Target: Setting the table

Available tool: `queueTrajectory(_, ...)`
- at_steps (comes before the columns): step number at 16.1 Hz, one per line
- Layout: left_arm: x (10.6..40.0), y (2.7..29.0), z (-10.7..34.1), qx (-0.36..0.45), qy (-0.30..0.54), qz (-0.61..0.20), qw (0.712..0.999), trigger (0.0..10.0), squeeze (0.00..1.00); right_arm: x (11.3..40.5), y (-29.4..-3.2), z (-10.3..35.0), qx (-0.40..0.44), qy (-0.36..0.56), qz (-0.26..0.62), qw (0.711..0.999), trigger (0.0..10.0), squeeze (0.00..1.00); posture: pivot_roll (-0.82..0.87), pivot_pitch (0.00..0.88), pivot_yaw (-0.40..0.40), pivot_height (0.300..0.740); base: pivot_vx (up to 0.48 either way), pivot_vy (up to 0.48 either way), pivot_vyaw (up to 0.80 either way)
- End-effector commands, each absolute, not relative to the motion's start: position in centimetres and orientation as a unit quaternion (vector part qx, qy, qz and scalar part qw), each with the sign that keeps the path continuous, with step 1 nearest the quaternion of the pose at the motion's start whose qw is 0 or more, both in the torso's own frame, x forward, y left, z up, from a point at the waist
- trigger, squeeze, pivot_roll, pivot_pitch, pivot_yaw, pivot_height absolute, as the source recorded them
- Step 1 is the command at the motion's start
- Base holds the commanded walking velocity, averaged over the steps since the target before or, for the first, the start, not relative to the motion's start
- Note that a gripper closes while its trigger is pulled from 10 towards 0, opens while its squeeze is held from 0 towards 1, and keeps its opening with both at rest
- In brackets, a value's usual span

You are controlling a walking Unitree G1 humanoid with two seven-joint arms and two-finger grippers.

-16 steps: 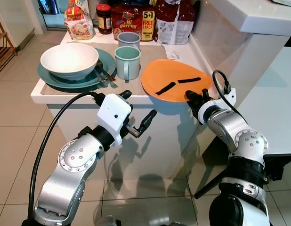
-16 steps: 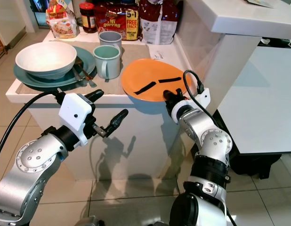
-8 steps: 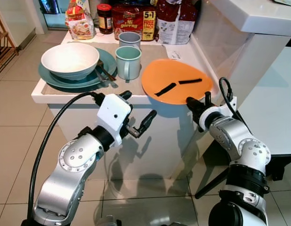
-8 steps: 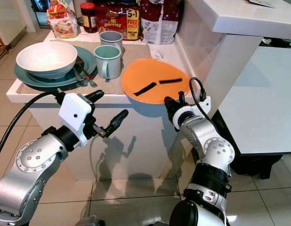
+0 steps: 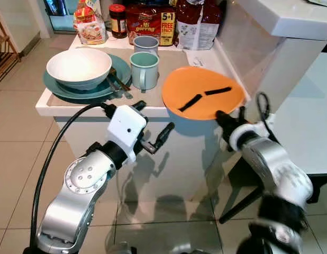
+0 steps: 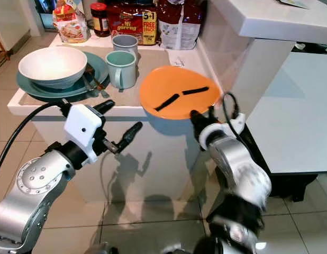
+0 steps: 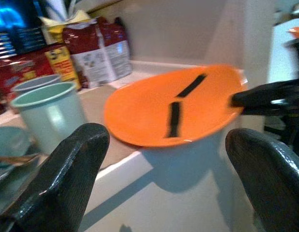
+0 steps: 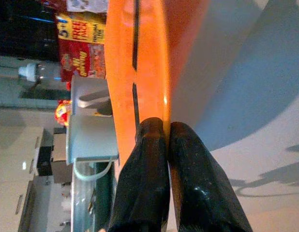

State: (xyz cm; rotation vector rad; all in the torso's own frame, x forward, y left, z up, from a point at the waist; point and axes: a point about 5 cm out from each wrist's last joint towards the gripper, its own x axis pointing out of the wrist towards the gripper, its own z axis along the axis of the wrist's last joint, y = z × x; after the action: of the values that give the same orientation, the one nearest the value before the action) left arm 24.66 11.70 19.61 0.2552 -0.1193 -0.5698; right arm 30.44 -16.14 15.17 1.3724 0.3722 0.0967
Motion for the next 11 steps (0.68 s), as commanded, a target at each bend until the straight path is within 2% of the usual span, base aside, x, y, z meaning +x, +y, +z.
queueTrajectory(1, 24.6, 12.6, 19.5, 0.128, -0.059, -0.258, 0.956, 10.0, 0.00, 29.2, -16.3, 16.8, 0.620, 0.139, 0.103, 0.765, 0.0, 0.00, 0.10, 0.010, -0.053, 0.740, 0.000, 0.000, 0.00)
queueTrajectory(4, 24.2, 13.4, 18.9, 0.130, -0.048, -0.250, 0.958, 10.0, 0.00, 26.5, -16.6, 16.8, 0.586, 0.133, 0.144, 0.786, 0.0, 0.00, 0.09, 0.022, -0.051, 0.740, 0.000, 0.000, 0.00)
queueTrajectory(7, 24.0, 13.9, 18.7, 0.132, -0.048, -0.238, 0.961, 10.0, 0.00, 22.9, -17.1, 17.6, 0.512, 0.106, 0.222, 0.823, 0.0, 0.00, 0.08, 0.031, -0.050, 0.740, 0.000, 0.000, 0.00)
queueTrajectory(8, 23.9, 14.0, 18.6, 0.143, -0.053, -0.237, 0.960, 10.0, 0.00, 21.9, -17.2, 17.9, 0.462, 0.103, 0.256, 0.843, 3.5, 0.00, 0.07, 0.034, -0.044, 0.740, 0.000, 0.000, 0.00)
queueTrajectory(9, 23.9, 14.1, 18.6, 0.148, -0.054, -0.235, 0.959, 10.0, 0.00, 21.6, -17.2, 18.0, 0.444, 0.103, 0.267, 0.849, 3.5, 0.00, 0.07, 0.034, -0.044, 0.740, 0.000, 0.000, 0.00)
queueTrajectory(10, 23.9, 14.3, 18.6, 0.147, -0.054, -0.233, 0.960, 10.0, 0.00, 21.3, -17.6, 18.5, 0.413, 0.087, 0.284, 0.861, 10.0, 0.00, 0.07, 0.035, -0.045, 0.740, 0.000, -0.480, 0.00)
queueTrajectory(11, 24.0, 14.5, 18.7, 0.149, -0.055, -0.229, 0.960, 10.0, 0.00, 21.2, -18.0, 19.1, 0.382, 0.068, 0.297, 0.873, 10.0, 0.00, 0.07, 0.037, -0.047, 0.740, 0.000, -0.480, 0.00)
